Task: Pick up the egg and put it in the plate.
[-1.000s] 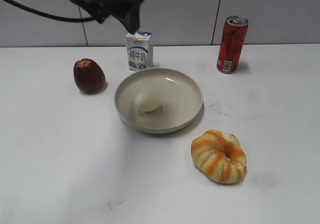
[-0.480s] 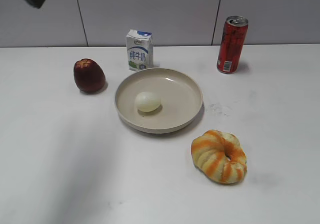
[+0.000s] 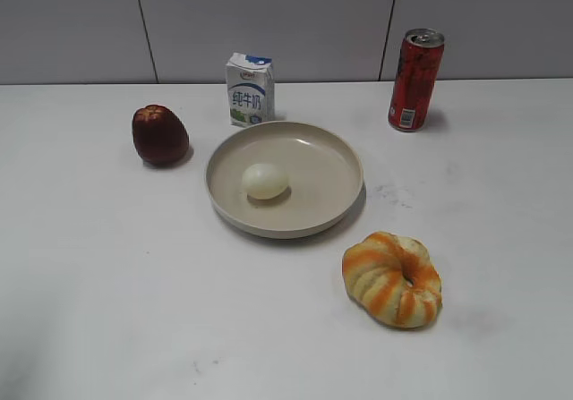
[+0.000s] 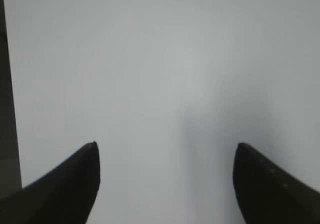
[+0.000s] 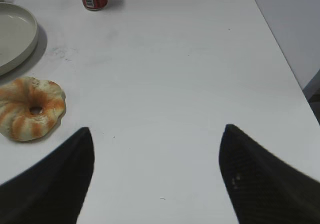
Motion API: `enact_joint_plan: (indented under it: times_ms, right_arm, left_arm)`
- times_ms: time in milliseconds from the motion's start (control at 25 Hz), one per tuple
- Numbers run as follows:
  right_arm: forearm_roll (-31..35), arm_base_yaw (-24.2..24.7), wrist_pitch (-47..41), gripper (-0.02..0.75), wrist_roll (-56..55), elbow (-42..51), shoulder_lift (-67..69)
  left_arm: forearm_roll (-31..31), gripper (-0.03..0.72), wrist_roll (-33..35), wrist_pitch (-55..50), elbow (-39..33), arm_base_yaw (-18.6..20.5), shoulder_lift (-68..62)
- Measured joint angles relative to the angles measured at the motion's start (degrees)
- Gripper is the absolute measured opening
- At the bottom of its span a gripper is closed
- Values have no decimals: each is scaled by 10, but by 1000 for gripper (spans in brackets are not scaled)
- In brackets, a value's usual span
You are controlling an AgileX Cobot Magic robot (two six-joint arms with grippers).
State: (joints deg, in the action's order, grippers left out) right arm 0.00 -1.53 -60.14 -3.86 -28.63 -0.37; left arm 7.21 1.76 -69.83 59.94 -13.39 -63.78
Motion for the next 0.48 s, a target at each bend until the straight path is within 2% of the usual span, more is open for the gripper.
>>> enact_joint_plan:
  times_ms: [120, 480]
  right_arm:
    - [0, 0, 0, 588, 0, 0, 0]
    - [0, 0, 0, 588, 0, 0, 0]
  left_arm:
    - [-1, 627, -1, -1, -68, 29, 69]
    - [-39, 592, -2, 23, -221, 35, 308]
